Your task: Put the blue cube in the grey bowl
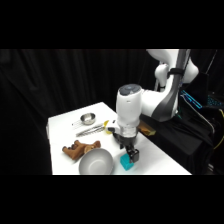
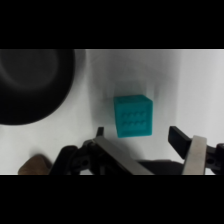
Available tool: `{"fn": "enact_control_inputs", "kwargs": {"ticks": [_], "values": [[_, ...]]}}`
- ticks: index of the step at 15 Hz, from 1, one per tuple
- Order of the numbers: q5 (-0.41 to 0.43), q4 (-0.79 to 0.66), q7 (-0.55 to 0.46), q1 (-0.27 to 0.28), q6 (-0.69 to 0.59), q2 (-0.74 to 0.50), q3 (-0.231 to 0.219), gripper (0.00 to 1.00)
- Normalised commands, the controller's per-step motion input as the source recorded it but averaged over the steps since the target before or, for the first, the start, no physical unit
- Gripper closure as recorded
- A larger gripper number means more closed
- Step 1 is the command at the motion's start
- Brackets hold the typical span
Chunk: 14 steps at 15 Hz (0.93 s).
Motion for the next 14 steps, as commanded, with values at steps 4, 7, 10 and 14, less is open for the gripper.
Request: {"fn": "enact_control_inputs", "kwargs": {"ticks": [4, 7, 10, 14], "values": [[-0.071, 0.02, 0.14, 0.148, 0.19, 0.10, -0.108, 0.00], [-0.056, 0.03, 0.10, 0.127, 0.19, 0.11, -0.100, 0.00], [-0.038, 0.05, 0.05, 0.104, 0.23, 0.14, -0.087, 0.00], [-0.026, 0.07, 0.02, 0.124, 0.21, 0.14, -0.092, 0.00]]}}
